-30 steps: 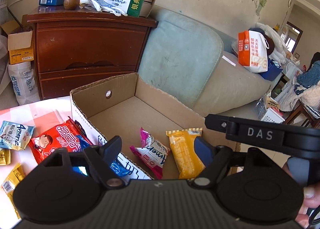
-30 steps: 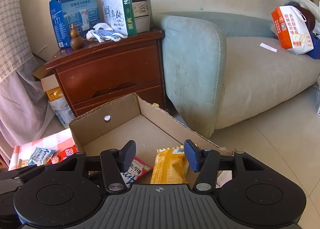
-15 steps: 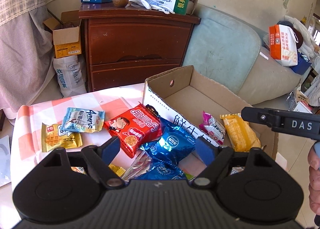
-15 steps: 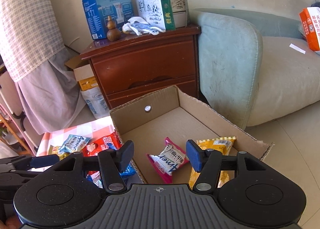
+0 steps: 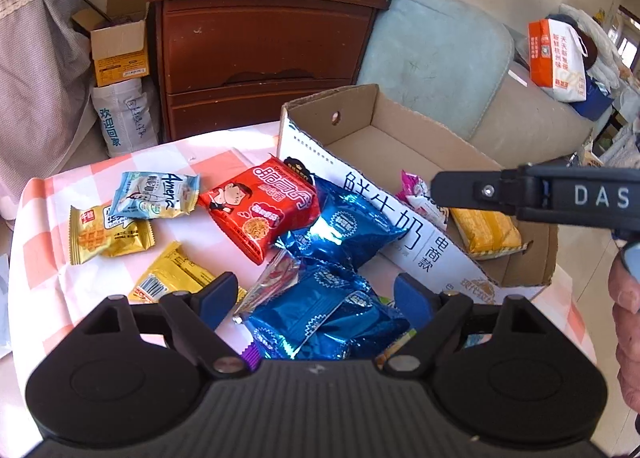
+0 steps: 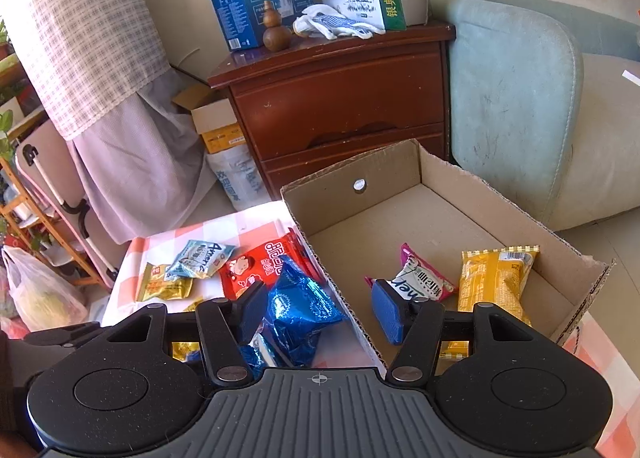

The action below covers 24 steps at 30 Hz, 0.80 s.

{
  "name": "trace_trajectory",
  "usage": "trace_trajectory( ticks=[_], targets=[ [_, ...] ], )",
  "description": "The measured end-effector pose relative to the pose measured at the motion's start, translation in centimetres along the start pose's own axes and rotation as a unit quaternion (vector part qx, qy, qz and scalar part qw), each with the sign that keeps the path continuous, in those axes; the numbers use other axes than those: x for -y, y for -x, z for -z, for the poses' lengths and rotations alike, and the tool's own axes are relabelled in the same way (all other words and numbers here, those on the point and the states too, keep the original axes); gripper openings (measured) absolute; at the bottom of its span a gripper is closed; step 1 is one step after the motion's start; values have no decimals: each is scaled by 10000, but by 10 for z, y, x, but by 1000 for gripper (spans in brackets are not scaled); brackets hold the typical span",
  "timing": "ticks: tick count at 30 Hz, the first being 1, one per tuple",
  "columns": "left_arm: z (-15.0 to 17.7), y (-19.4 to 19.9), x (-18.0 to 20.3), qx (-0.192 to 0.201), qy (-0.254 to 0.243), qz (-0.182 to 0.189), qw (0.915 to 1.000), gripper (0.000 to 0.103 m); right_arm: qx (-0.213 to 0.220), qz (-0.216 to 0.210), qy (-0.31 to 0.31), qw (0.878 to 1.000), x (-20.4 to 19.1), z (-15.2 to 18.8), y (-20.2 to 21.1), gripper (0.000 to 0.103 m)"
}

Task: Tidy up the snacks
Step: 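Withdraw both tools from the box toward the blue foil bags, then grasp a blue foil bag with the right tool while the left tool grasps another blue bag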

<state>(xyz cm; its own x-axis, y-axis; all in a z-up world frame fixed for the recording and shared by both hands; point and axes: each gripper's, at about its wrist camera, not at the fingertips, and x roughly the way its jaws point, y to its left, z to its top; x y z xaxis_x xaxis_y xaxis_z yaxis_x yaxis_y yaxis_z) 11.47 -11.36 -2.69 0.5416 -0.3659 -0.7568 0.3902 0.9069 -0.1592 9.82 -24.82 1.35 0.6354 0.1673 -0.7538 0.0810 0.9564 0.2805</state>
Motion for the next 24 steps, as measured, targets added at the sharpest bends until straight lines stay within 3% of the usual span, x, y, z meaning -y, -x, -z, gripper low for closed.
trace_trajectory(
  ticks=[6,12,13,15,24],
  targets=[
    [12,-8,19,59,-806,-26,9967,89,-239,-215,1,9995,-5,5,-6,57],
    [19,-15,21,163,-1116,22,9936,89,-452,-423,-95,9980,-10,8,-14,58],
    [20,-16,20,162,-1133,42,9934,85,-480,-433,-103,9979,-11,9,-15,58],
    [21,-18,15,152,-1050,38,9943,73,-537,-435,-147,9975,-12,10,-18,58],
    [19,-5,-24,134,-334,-240,9991,70,-860,-436,-470,9942,-19,16,-38,58]
  ],
)
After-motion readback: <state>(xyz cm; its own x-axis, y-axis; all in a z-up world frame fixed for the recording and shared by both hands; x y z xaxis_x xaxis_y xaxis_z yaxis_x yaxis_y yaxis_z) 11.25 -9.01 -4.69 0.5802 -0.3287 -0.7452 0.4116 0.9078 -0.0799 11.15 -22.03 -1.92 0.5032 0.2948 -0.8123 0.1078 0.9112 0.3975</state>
